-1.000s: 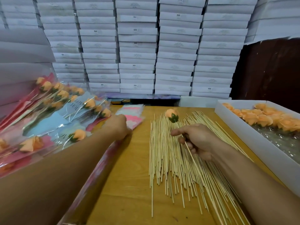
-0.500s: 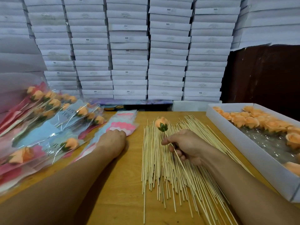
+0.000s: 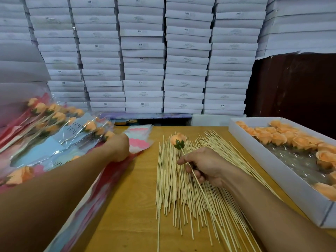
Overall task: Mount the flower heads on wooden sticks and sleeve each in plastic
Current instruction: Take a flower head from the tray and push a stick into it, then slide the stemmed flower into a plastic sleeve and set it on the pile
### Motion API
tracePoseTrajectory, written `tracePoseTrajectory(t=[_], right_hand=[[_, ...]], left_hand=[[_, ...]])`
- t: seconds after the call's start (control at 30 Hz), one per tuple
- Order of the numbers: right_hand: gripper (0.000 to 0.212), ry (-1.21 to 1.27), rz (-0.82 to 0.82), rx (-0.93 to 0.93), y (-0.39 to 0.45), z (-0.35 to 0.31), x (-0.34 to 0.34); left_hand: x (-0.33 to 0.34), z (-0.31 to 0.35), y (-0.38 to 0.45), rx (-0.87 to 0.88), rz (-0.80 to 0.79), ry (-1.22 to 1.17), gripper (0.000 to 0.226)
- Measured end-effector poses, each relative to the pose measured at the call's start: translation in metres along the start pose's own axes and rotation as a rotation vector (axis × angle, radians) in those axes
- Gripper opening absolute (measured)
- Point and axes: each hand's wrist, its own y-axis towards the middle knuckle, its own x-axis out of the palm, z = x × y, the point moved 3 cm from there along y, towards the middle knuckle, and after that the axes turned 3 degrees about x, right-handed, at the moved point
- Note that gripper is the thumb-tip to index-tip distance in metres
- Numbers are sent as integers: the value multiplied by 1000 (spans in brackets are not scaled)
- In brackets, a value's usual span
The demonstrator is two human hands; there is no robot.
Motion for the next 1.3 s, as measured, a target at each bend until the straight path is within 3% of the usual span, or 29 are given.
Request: tracePoseTrajectory(t=[0.2, 0.33, 0.4, 0.6, 0.8, 1.0, 1.13, 1.17, 1.23, 1.3], right_hand=[[22, -16, -4, -5, -1, -1, 0], [23, -29, -12, -21, -1, -1, 0], [23, -24, -11, -25, 0, 0, 0], [22, 88, -46, -5, 5, 2, 2], [18, 220, -181, 41, 4, -1, 1], [18, 95, -236, 76, -3, 1, 0], [24, 21, -228, 65, -5, 1, -1], [26, 20, -226, 59, -6, 0, -2], [23, 50, -227, 49, -6, -1, -4], [20, 74, -233, 37, -7, -3, -7]], left_hand=[[-4, -11, 2, -29, -2, -106, 41], [-12, -15, 4, -35, 43, -24, 27], [-22, -6, 1, -13, 112, 32, 31], [-45, 55, -42, 104, 279, 191, 27], [-36, 126, -107, 290, 231, 312, 10], [-15, 165, -137, 414, 106, 332, 24], [-17, 169, -148, 481, 119, 203, 20], [-22, 164, -149, 505, 114, 125, 27], [-35, 146, -141, 469, 64, -117, 64], [-48, 125, -123, 346, 158, -399, 72]])
